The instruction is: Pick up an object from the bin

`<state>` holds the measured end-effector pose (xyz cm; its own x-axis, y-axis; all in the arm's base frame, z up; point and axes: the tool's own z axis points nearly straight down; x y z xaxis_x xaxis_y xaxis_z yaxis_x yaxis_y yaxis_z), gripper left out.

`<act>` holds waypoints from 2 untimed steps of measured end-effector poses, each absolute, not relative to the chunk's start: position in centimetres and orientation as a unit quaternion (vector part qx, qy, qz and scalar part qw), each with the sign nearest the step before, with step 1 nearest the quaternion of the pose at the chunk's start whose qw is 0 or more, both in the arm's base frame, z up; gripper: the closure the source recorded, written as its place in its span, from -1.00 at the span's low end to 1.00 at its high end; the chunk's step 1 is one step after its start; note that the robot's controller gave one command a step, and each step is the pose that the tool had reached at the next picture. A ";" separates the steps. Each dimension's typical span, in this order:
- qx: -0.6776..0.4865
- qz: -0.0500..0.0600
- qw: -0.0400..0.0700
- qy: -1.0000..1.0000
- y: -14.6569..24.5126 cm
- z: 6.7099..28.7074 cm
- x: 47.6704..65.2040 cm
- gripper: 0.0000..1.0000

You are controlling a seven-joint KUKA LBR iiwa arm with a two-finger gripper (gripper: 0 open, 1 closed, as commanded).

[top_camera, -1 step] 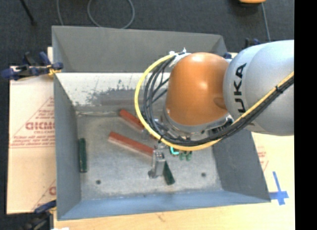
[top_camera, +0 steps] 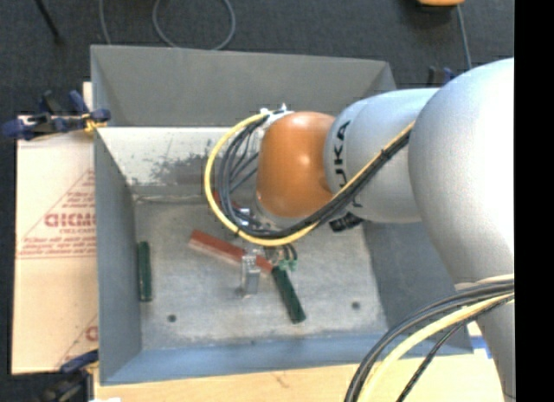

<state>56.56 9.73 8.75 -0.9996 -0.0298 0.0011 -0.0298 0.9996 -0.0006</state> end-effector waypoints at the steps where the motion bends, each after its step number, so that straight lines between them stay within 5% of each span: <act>1: -0.058 -0.001 -0.002 -0.998 7.4 7.0 58.2 -1.00; 2: -0.059 -0.001 -0.003 -0.998 7.5 7.1 58.3 1.00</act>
Offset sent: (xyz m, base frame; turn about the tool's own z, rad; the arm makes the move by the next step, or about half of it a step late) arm 0.0155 -0.0222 -0.0175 0.1477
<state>58.30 7.47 7.15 -0.9930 0.1181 -0.0067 0.1181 0.9930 0.0027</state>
